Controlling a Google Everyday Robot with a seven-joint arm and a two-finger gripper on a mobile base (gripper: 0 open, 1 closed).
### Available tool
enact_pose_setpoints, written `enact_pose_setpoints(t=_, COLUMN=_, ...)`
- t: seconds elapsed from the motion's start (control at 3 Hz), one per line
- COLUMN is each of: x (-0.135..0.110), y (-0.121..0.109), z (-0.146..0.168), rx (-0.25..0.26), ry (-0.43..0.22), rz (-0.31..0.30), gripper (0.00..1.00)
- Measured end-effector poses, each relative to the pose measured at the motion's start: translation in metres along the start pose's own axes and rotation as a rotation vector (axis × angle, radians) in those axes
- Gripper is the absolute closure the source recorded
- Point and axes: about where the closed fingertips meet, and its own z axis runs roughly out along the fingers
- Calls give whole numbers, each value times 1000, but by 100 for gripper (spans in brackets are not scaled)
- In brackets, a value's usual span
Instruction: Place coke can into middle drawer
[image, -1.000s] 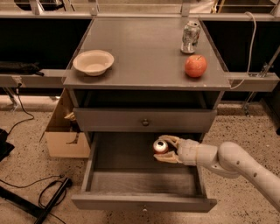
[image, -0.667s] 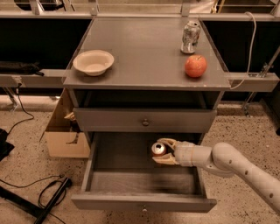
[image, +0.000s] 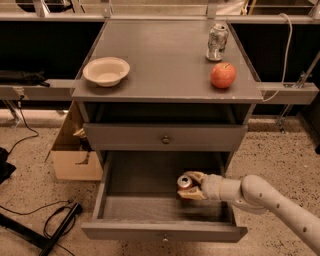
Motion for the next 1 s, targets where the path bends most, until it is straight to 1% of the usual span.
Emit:
enact_pose_setpoints(t=0.33, x=3, y=1, z=1, rx=-2, ry=1, rz=5, gripper=75)
enact_pose_setpoints(t=1.0, x=3, y=1, z=1, rx=-2, ry=1, rz=5, gripper=29)
